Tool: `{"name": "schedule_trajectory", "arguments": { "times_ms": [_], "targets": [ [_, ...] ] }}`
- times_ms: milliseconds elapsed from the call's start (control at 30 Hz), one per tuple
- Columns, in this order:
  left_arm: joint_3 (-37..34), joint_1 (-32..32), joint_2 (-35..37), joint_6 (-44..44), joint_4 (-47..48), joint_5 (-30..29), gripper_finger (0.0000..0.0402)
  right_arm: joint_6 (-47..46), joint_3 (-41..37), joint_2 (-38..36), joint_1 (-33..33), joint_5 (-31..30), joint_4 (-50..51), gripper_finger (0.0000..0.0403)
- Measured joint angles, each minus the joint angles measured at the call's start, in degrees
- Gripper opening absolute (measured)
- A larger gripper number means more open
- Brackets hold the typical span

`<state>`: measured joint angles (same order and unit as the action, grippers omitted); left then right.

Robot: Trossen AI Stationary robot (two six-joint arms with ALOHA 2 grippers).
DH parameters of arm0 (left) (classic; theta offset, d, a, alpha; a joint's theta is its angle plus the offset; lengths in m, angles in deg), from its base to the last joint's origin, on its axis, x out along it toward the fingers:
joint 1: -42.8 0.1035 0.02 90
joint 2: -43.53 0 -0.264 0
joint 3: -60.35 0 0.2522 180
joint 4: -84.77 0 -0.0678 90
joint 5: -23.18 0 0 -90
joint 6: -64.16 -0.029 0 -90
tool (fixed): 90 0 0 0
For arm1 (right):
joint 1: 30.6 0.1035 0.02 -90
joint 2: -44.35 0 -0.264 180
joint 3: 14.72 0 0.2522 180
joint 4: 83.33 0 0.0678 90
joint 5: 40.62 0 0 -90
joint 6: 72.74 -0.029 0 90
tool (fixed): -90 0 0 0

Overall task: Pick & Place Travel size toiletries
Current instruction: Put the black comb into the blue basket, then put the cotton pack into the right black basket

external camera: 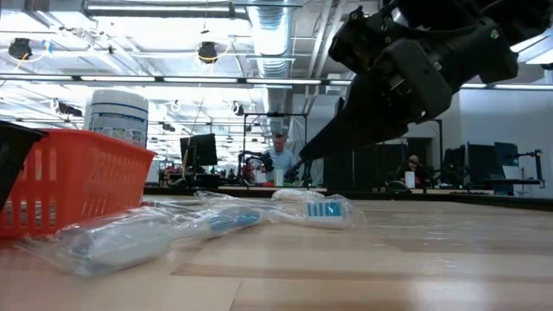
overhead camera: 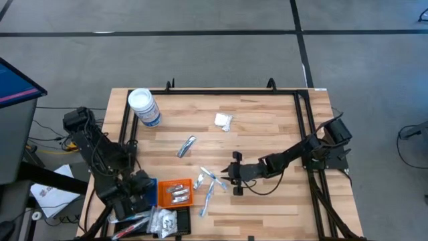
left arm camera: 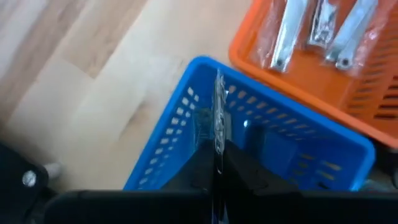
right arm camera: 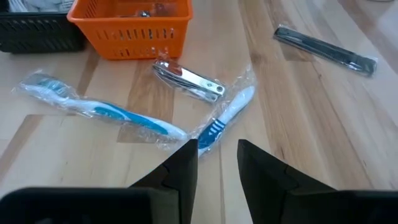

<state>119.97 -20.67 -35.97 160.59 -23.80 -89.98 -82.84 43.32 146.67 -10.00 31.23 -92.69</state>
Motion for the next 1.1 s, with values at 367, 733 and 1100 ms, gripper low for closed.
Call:
{"name": "schedule_trajectory", "arguments": {
  "times_ms": [367, 733, 1100],
  "targets": [
    [-2.0, 0.1, 0.3, 0.3, -0.7, 9.1, 0.0066, 0.0, 0.0, 0.0, 0.0, 0.1, 0.3, 0.0107],
    [-1.9, 0.2, 13.1, 2.8, -0.7, 2.2, 0.0101, -0.4, 0.0, 0.0, 0.0, 0.1, 0.3, 0.0107],
    [-1.9, 2.7, 23.0, -12.0, -3.3, -28.8, 0.0092, -2.6, 0.0, 0.0, 0.0, 0.1, 1.0, 0.0107]
  ]
}}
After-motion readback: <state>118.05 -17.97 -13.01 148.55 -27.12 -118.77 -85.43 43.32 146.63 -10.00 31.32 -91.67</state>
